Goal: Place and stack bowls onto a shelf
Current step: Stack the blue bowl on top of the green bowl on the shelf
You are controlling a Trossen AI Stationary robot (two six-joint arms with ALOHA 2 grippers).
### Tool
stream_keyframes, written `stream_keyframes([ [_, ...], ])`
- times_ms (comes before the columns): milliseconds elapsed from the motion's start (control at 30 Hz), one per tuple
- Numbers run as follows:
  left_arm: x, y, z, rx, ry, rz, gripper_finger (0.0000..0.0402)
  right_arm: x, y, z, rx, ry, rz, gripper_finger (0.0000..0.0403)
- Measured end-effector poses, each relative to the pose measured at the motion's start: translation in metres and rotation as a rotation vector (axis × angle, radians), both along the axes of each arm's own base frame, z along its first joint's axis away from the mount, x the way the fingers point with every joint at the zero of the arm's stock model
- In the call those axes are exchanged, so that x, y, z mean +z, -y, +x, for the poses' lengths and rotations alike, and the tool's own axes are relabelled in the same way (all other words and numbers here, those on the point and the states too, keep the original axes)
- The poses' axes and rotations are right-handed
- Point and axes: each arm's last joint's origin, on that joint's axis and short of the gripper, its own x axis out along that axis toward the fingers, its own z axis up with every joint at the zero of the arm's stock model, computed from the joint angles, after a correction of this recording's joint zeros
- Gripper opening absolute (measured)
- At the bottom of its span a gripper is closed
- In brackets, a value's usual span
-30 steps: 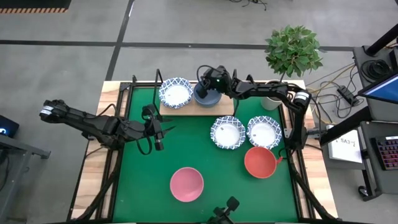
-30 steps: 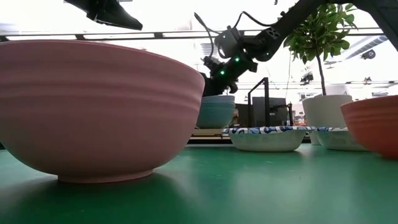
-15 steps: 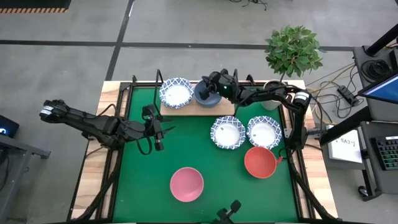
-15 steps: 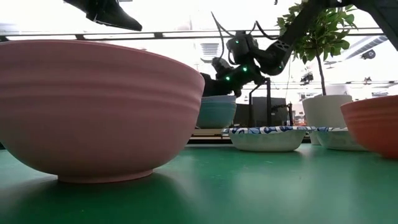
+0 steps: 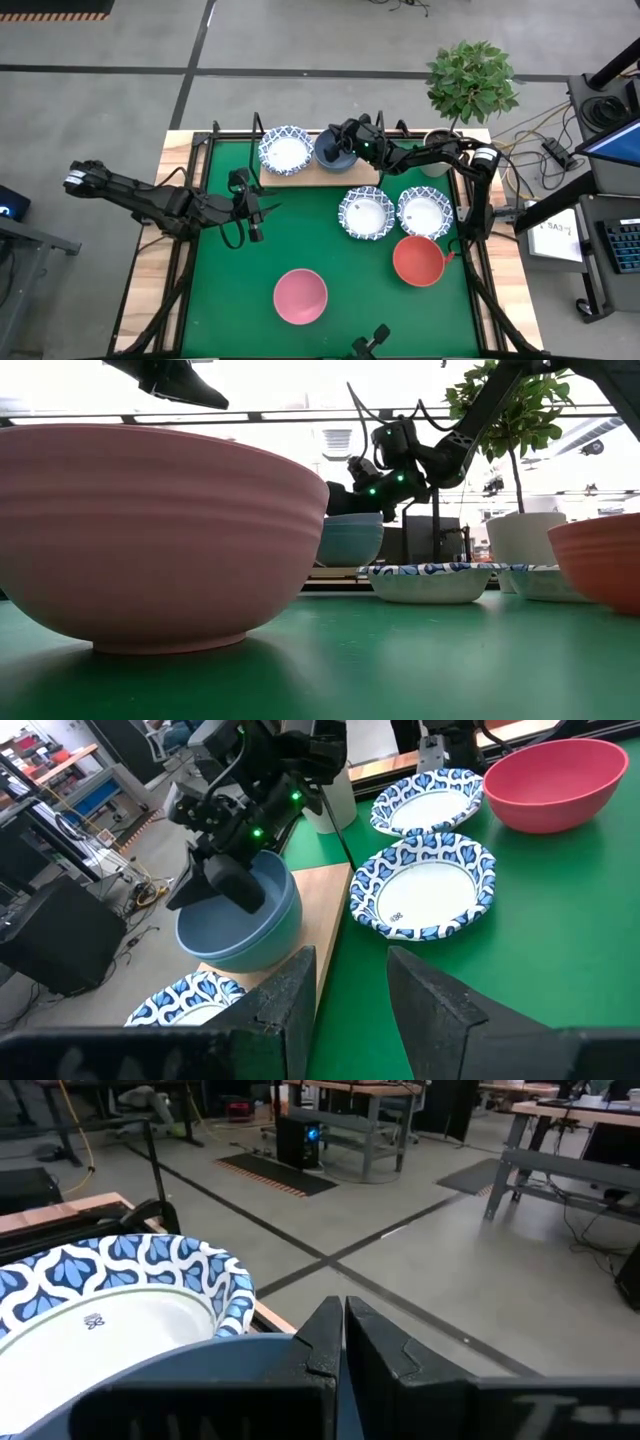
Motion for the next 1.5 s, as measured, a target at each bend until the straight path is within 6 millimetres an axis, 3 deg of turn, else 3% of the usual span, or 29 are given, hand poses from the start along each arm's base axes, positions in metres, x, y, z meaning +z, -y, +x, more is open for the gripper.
stream_keyframes([
  [400,0.000,0.000,0.000,0.000,0.000,0.000,0.0109,0.009,-0.004,0.006,-0.014,0.090,-0.057,0.0009],
  [733,0.000,0.000,0.000,0.000,-0.001,0.000,0.0109,0.040,-0.007,0.028,-0.030,0.019,-0.121,0.0009],
  [1000,-0.001,0.000,0.000,0.000,-0.004,0.001,0.0109,0.075,-0.027,0.035,-0.011,-0.263,0.177,0.0009],
  [1233,-0.001,0.000,0.000,0.000,-0.004,0.001,0.0109,0.122,-0.052,0.018,-0.092,-0.480,0.460,0.0009],
  [1500,-0.001,0.000,0.000,0.000,-0.004,0.001,0.0109,0.114,-0.059,0.013,-0.133,-0.509,0.576,0.0009],
])
